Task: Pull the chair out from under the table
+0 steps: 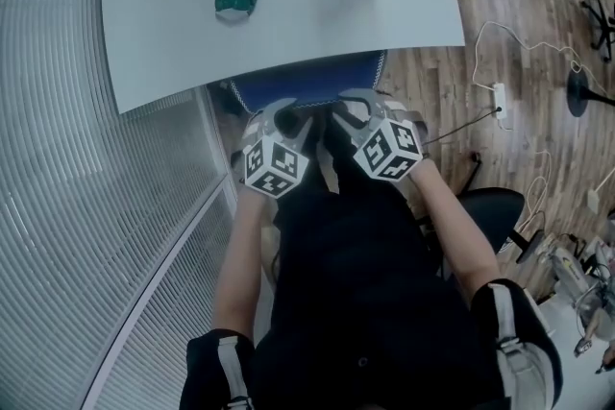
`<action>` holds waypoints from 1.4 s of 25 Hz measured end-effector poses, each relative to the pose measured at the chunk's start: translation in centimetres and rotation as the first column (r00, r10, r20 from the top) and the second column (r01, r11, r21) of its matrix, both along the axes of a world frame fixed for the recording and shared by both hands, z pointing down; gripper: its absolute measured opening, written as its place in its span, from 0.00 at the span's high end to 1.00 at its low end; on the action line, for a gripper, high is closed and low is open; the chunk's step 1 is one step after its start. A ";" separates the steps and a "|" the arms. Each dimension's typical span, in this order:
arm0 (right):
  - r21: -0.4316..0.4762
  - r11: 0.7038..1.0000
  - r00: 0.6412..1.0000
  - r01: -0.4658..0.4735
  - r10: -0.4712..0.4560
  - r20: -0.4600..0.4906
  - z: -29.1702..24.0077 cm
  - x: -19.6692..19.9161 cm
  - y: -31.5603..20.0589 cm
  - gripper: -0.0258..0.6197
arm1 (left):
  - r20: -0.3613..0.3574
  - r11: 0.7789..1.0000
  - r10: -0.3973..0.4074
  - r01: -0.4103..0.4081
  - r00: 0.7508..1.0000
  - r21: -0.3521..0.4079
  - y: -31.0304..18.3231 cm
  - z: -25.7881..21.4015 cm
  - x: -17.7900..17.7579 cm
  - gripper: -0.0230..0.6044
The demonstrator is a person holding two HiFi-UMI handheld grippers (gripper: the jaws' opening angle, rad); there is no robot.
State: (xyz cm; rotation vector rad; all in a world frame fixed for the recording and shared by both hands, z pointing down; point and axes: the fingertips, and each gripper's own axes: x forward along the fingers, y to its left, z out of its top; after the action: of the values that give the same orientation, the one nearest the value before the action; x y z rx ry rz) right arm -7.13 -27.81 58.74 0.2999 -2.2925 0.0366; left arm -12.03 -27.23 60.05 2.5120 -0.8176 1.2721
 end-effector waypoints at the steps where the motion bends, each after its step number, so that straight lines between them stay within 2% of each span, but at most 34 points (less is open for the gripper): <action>1: 0.007 1.000 1.000 0.005 -0.005 -0.012 0.5 0.0 0.0 0.79 | 0.021 1.000 0.014 -0.014 1.000 0.006 0.0 0.4 0.0 0.71; 7: 0.060 0.997 0.993 0.056 -0.049 -0.108 3.0 0.4 -0.1 0.77 | 0.127 0.996 0.077 -0.081 0.989 0.026 -0.5 2.2 0.1 0.71; 10: 0.078 0.994 0.988 0.075 -0.063 -0.142 4.1 0.7 -0.5 0.75 | 0.190 0.991 0.120 -0.128 0.974 0.028 -0.7 3.4 -0.1 0.65; 12: 0.079 0.993 0.984 0.087 -0.074 -0.160 4.7 0.8 -0.6 0.74 | 0.206 0.990 0.134 -0.140 0.969 0.018 -0.7 4.0 -0.2 0.64; 18: 0.062 0.994 0.987 0.093 -0.084 -0.135 5.4 0.9 -0.7 0.77 | 0.191 0.993 0.115 -0.116 0.975 -0.007 -0.9 4.3 -0.4 0.73; 22: 0.035 0.995 0.991 0.091 -0.087 -0.106 5.4 0.9 -0.7 0.78 | 0.176 0.995 0.098 -0.097 0.980 -0.016 -0.9 4.3 -0.4 0.75; 29: 0.043 0.991 0.986 0.130 -0.124 -0.113 5.6 1.0 -0.5 0.79 | 0.174 0.995 0.096 -0.097 0.980 -0.001 -0.7 4.5 -0.4 0.76; 35: 0.008 0.988 0.984 0.153 -0.152 -0.089 5.5 1.2 0.5 0.80 | 0.160 0.995 0.097 -0.094 0.982 -0.021 0.2 4.4 -0.1 0.77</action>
State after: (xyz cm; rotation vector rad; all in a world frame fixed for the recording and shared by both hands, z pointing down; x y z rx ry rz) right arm -5.93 -27.33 64.25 0.1305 -2.2219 -0.0709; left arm -12.16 -26.99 64.49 2.4902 -0.7256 1.5225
